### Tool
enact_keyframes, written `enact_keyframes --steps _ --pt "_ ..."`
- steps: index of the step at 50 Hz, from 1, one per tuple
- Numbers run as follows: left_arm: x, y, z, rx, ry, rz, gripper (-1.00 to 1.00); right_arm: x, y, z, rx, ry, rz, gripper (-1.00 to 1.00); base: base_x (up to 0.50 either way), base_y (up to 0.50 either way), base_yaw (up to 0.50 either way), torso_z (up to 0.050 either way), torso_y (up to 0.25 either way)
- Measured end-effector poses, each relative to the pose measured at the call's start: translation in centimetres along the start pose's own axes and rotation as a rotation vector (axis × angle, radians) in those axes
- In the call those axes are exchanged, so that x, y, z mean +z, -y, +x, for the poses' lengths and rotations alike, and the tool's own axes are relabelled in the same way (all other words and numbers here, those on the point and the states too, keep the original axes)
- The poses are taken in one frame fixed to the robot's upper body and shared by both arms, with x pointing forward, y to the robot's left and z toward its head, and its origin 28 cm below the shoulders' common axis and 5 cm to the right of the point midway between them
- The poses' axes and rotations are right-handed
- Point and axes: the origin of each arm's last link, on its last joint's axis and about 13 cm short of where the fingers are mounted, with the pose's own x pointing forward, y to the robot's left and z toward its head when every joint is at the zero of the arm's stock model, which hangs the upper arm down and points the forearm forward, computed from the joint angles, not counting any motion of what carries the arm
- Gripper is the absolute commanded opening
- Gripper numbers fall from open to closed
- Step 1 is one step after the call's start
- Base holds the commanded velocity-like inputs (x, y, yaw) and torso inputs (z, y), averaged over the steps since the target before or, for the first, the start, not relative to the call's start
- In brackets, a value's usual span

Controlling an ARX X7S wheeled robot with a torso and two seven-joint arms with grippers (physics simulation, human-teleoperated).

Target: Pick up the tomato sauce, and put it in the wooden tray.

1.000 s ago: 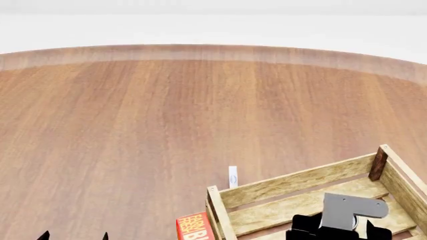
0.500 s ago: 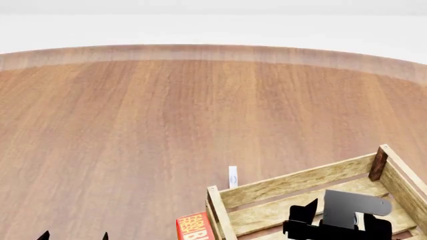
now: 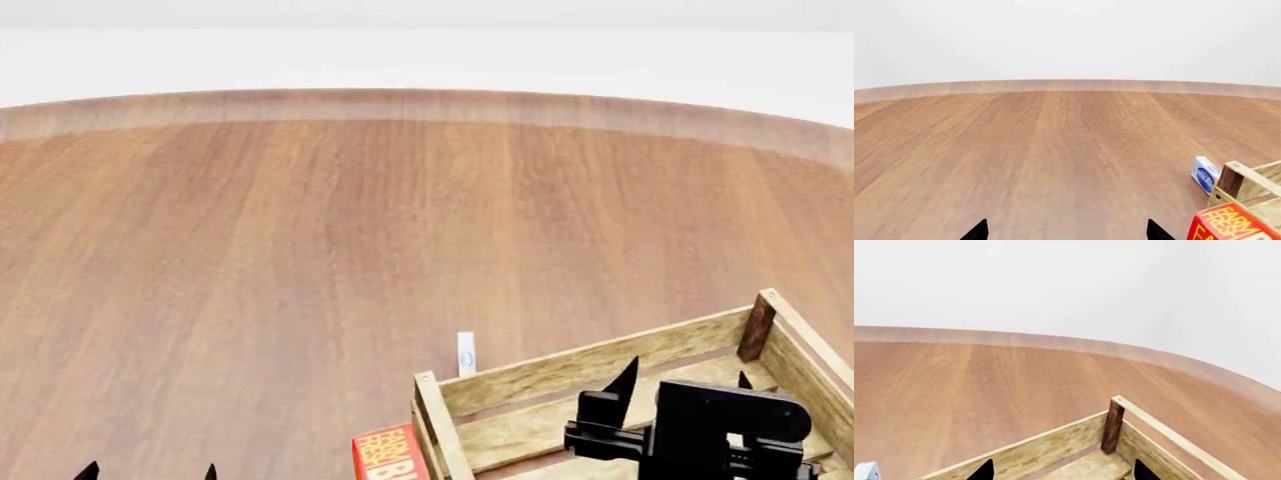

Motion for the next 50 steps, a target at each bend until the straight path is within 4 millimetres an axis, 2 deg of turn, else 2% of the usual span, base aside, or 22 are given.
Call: enact_keyframes --steps 8,23,50 --pt "0.0 0.0 0.0 0.001 -0.001 0.000 1.00 1.5 0.1 -1.8 0.053 0.075 0.012 1.00 0.00 0.00 0.00 0.000 0.000" --pt "0.0 0.0 0.0 0.002 -0.001 0.001 1.00 4.6 0.0 -6.4 0.175 0.213 0.022 1.00 0.00 0.00 0.00 0.000 0.000" --pt "-0.1 0.0 0.0 0.002 0.000 0.003 1.00 8.1 0.0 -13.1 0.302 0.373 -0.012 1.00 0.00 0.00 0.00 0.000 0.000"
